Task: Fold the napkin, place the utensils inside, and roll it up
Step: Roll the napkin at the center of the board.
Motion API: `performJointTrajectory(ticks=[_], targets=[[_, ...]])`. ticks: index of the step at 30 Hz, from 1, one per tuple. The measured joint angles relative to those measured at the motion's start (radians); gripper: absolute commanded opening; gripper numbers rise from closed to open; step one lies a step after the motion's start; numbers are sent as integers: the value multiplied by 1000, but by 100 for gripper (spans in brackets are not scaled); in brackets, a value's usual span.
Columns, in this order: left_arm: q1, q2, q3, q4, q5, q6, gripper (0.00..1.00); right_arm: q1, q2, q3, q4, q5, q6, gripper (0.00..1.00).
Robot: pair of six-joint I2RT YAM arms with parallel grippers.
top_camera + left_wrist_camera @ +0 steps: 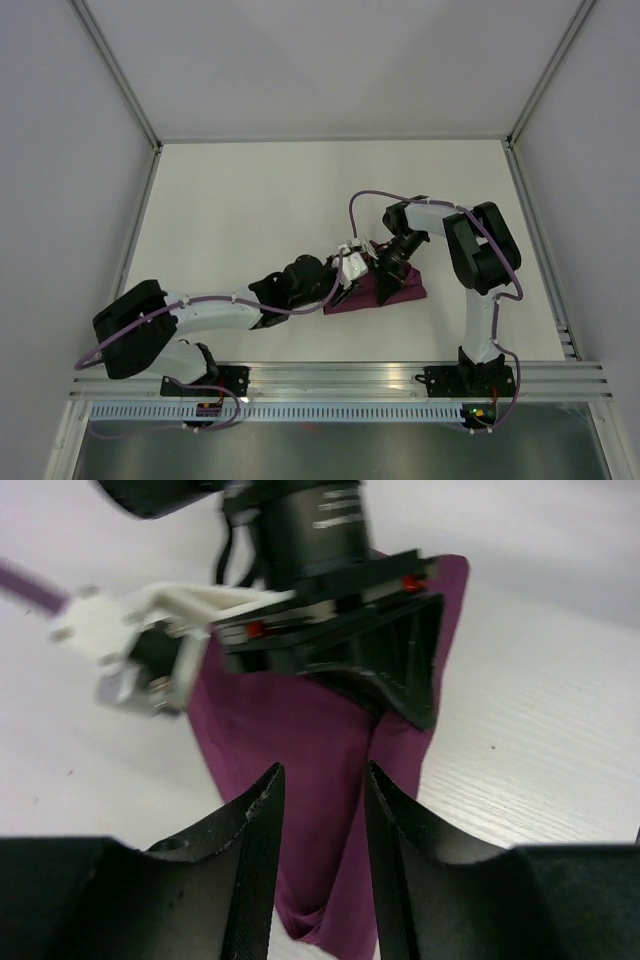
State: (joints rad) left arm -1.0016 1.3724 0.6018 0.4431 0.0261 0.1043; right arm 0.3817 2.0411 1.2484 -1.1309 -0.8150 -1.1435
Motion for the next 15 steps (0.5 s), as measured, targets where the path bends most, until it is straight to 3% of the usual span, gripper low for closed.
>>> performJointTrajectory(ticks=[7, 15], targets=[[-156, 175, 91, -73, -42, 146, 45, -1, 31, 27, -33, -2, 25, 10], [-188, 311, 153, -99, -80, 259, 48, -7, 55, 45, -51, -13, 51, 10]])
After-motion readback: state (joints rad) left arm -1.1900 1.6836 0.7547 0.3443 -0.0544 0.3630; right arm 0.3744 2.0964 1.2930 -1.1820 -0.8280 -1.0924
